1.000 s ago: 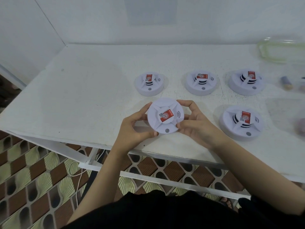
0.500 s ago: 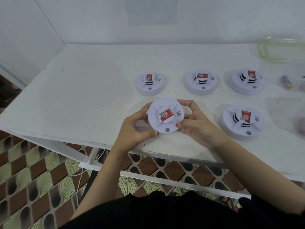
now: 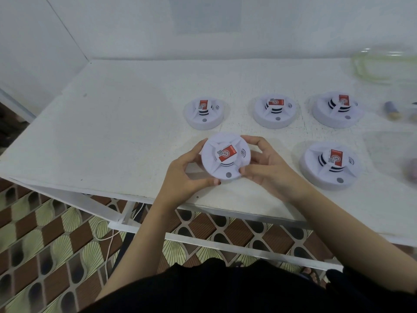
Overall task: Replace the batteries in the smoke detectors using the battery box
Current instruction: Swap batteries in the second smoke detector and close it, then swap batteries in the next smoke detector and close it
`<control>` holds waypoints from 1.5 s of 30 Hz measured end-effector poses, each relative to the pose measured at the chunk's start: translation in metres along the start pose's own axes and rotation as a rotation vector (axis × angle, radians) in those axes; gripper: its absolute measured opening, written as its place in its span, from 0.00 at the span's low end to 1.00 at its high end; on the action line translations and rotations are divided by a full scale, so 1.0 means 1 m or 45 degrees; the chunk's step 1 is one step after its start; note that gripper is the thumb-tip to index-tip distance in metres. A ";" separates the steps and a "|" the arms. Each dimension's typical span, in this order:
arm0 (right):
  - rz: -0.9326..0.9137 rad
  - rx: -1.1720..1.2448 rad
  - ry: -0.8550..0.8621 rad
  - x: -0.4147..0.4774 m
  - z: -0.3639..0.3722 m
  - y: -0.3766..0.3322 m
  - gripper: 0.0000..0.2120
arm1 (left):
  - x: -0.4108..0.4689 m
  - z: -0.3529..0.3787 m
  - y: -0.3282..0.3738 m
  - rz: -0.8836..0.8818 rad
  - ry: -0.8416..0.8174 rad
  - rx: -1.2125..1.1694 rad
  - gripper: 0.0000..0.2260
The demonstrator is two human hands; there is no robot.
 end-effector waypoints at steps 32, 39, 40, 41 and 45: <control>0.252 -1.805 1.019 0.027 -0.161 -0.101 0.42 | 0.029 -0.008 -0.009 0.045 0.095 0.680 0.24; 0.057 -1.341 0.995 0.020 -0.162 -0.109 0.42 | 0.033 -0.012 -0.006 -0.051 0.172 0.503 0.11; -0.014 -1.183 0.984 0.015 -0.156 -0.110 0.39 | 0.035 -0.011 -0.003 -0.052 0.188 0.476 0.11; -0.087 -1.025 0.957 0.009 -0.149 -0.113 0.36 | 0.037 -0.010 0.002 -0.043 0.204 0.449 0.12; -0.261 -0.321 0.675 -0.015 -0.116 -0.126 0.25 | 0.047 -0.001 0.040 0.121 0.249 0.317 0.14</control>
Point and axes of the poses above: each hand's wrist, its own x-axis towards the middle knuckle, its own z-axis out of the palm, y = z × x, the point moved 4 cm from there along x, towards the middle knuckle, and after that the axes turned 3 degrees about y, right-handed, at the moved point
